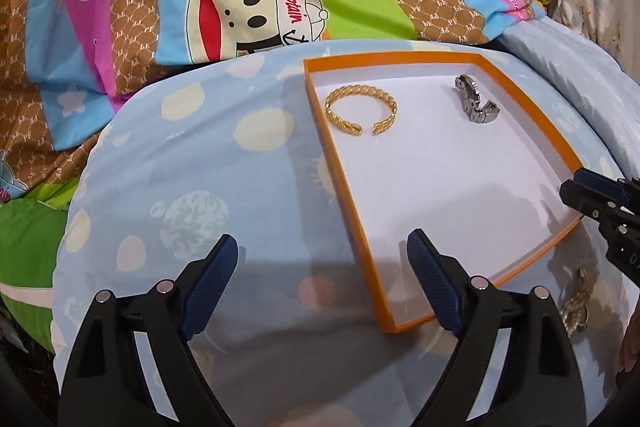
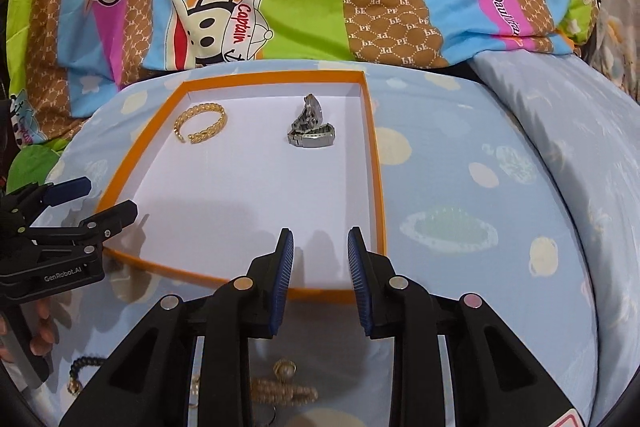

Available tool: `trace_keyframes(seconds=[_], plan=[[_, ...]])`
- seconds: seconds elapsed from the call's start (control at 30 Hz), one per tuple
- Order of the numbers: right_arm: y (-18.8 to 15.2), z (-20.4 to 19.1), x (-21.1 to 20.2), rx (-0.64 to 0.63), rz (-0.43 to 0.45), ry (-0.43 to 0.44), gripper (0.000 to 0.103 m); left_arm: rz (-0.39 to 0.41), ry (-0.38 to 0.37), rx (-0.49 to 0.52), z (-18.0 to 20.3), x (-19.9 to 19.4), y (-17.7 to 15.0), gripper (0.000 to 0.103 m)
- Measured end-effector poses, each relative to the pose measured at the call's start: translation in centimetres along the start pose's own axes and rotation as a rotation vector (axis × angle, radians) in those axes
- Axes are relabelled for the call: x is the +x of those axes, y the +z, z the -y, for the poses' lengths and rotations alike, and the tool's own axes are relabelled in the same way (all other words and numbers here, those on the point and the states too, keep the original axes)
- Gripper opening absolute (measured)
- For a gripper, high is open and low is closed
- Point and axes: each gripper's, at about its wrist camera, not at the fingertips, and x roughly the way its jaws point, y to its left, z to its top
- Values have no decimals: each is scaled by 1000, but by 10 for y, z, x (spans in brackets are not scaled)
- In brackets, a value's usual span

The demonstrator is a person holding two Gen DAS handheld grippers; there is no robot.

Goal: Organize jewelry
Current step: 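Release the bangle into the orange box with the left gripper while the right drops the silver watch there, then move the right gripper to the pearl brooch and close on it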

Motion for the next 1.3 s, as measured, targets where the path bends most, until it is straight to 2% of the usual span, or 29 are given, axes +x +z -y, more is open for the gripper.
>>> trace_keyframes(seconds=[0.23, 0.4, 0.53, 0.67, 0.83, 1.03, 1.1, 1.17, 1.2, 1.23, 1.3], plan=[[-16, -2, -16, 9, 5, 7, 26, 5, 7, -3, -1, -12, -15, 84], [-24, 3, -55, 34, 96, 35, 27, 47, 5, -17, -4, -33, -18, 84], [-48, 7, -74, 14, 97, 79, 33, 91, -19, -21, -8, -62, -27, 86], [-67, 2, -66, -89, 69, 103, 49, 98, -65, -7, -9, -81, -47, 89], [-68, 0, -45, -189, 26, 156, 49, 53, -118, 18, -4, -88, -78, 89], [-61, -2, -26, -200, -20, 211, 50, 5, -134, 31, 4, -84, -100, 89], [-62, -4, -26, -203, -25, 219, 45, -6, -138, 28, 4, -83, -104, 90], [-65, -7, -28, -201, -32, 233, 16, -12, -138, 26, 5, -82, -105, 90], [-67, -7, -29, -196, -37, 241, 10, -14, -136, 26, 5, -82, -106, 90], [-69, -8, -31, -189, -36, 245, 5, -14, -133, 26, 5, -82, -107, 89], [-73, -9, -36, -172, -28, 247, 5, -22, -136, 24, 6, -83, -109, 89]])
